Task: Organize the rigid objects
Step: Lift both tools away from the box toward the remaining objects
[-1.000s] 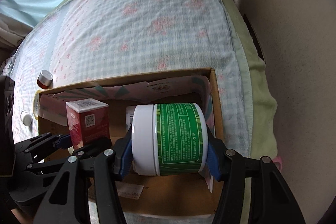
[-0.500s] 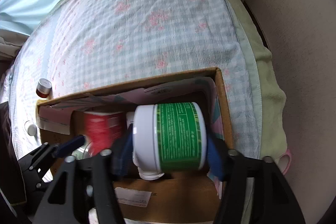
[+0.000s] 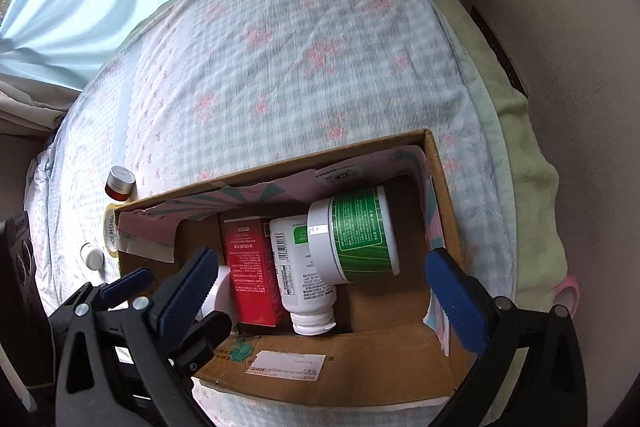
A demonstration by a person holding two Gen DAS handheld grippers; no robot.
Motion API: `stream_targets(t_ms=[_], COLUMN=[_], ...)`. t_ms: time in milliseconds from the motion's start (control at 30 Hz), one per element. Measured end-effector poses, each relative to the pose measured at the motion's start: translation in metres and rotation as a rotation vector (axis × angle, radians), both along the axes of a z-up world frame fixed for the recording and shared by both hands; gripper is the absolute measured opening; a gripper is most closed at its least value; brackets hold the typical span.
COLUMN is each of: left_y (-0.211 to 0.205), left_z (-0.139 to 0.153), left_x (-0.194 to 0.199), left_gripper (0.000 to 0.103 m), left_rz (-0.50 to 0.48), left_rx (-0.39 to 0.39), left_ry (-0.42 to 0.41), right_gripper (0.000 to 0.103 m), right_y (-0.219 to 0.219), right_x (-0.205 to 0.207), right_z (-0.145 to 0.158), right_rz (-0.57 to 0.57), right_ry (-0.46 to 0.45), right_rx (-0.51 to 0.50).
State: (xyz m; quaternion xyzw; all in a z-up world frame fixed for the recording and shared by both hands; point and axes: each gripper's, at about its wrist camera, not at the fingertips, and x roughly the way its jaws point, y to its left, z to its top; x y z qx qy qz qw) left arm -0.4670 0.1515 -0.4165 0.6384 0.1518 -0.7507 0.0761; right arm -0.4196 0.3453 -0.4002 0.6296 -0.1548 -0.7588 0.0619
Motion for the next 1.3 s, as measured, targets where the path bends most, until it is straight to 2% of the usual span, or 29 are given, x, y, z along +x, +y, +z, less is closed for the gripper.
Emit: stream_targets(t_ms=[200,533,667,767,933,1067,1300], left_y=[-0.002,-0.035,-0.051,-0.068,-0.102,-0.142,-0.215], left_z=[0.032,0.153,0.193,0.217,0.246,0.264,0.285], left_x=[0.012,0.072,0.098,0.125,0.176,0.225,0.295], left_gripper=[0.103,0.103,0.103,0.103,0.103,0.103,0.103], left_rz=[-0.003,0.047,0.061,0.089,0.141,0.183,0.195], left_rx=[-0.036,-0.151,-0.243,-0.269,-0.292,-0.277,-0.34], left_ry=[0.022,0.164,0.203,0.226,0.274,0.33,0.36], right_gripper=[0.103,0.103,0.103,0.103,0.103,0.103,0.103], right_y=[-0.003,-0.042,-0.07,-0.093,-0.132,-0.164,-0.232], right_x=[0.008,0.034,0.049,0.06,0.084,0.113,0.145], right_z=[0.027,0.12,0.155,0.178,0.214,0.243,0.252], right_rz=[0.003,0.081,0.116,0.158,0.227,0.249,0.266], right_ry=[0.034,0.165,0.218,0.24,0.304,0.399,0.414], right_rx=[0.032,0.052,0.076,0.082,0.11,0.115,0.097])
